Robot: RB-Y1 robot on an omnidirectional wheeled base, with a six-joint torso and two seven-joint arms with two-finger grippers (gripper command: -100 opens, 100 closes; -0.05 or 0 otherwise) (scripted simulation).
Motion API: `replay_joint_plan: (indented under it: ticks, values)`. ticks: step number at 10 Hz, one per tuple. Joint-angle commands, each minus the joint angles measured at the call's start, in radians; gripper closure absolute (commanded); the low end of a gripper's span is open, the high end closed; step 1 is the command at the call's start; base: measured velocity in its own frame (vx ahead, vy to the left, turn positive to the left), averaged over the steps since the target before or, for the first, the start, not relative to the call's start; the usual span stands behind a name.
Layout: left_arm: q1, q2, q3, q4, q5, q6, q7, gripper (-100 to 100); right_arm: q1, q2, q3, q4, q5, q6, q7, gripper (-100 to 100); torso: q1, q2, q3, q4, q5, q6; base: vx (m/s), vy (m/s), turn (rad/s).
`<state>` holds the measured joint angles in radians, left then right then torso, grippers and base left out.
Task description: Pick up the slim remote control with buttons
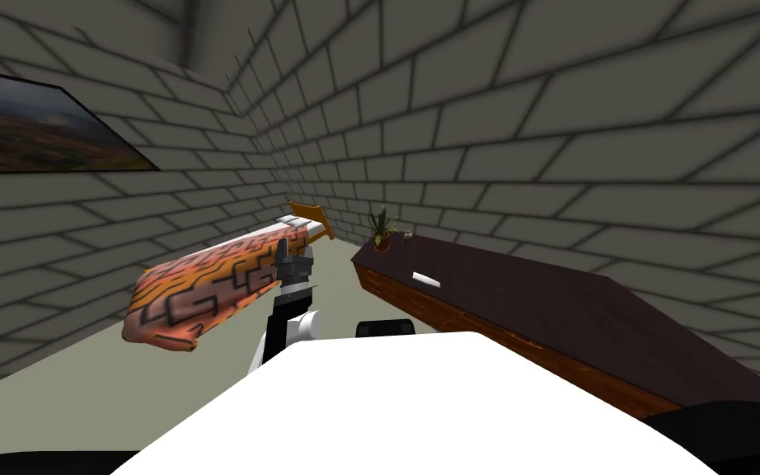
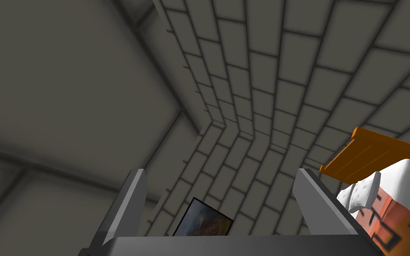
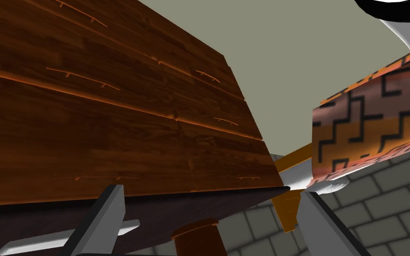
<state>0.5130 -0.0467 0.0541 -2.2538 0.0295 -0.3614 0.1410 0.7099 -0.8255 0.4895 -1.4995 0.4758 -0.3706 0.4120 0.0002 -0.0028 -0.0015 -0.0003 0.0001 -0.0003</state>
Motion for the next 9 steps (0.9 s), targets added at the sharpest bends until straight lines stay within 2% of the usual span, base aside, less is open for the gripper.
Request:
replay_joint_plan:
  ticks: [1, 2, 3, 4, 5, 6, 7, 8, 9]
  values:
    - [0.000, 0.000, 0.000, 0.000, 0.000, 0.000, 0.000, 0, 0.000, -0.018, 0.012, 0.043, 0.009, 0.005, 0.002, -100, 0.000, 0.000, 0.000, 0.000, 0.000, 0.000, 0.026, 0.001, 0.153]
    - [0.000, 0.000, 0.000, 0.000, 0.000, 0.000, 0.000, 0, 0.000, -0.053, 0.033, 0.066, 0.024, 0.011, 0.005, -100, 0.000, 0.000, 0.000, 0.000, 0.000, 0.001, 0.035, 0.014, 0.257]
    - [0.000, 0.000, 0.000, 0.000, 0.000, 0.000, 0.000, 0, 0.000, -0.053, 0.033, 0.096, 0.024, 0.011, 0.005, -100, 0.000, -0.001, 0.000, 0.000, 0.000, 0.000, 0.033, 0.006, 0.173]
    - [0.000, 0.000, 0.000, 0.000, 0.000, 0.000, 0.000, 0, 0.000, -0.053, 0.033, 0.096, 0.024, 0.011, 0.005, -100, 0.000, -0.001, 0.000, 0.000, 0.000, 0.001, 0.014, -0.003, -0.016]
    - [0.000, 0.000, 0.000, 0.000, 0.000, 0.000, 0.000, 0, -0.002, -0.085, 0.053, 0.126, 0.038, 0.015, 0.007, -100, 0.000, 0.000, 0.000, 0.000, 0.000, 0.001, 0.024, 0.012, 0.266]
    - [0.000, 0.000, 0.000, 0.000, 0.000, 0.000, 0.000, 0, -0.002, -0.085, 0.053, 0.149, 0.038, 0.015, 0.007, -100, 0.000, 0.000, 0.000, 0.000, 0.000, 0.000, 0.028, 0.005, 0.192]
    - [0.000, 0.000, 0.000, 0.000, 0.000, 0.000, 0.000, 0, -0.004, -0.115, 0.073, 0.182, 0.050, 0.018, 0.007, -100, 0.000, 0.000, 0.000, 0.000, 0.000, 0.001, 0.043, 0.013, 0.279]
    - [0.000, 0.000, 0.000, 0.000, 0.000, 0.000, 0.000, 0, -0.004, -0.115, 0.073, 0.201, 0.050, 0.018, 0.007, -100, 0.000, -0.001, -0.001, 0.000, 0.000, 0.000, 0.035, 0.011, 0.174]
    - [0.000, 0.000, 0.000, 0.000, 0.000, 0.000, 0.000, 0, -0.009, -0.143, 0.092, 0.224, 0.062, 0.021, 0.006, -100, 0.001, -0.001, -0.001, 0.000, 0.000, 0.001, 0.041, 0.012, 0.335]
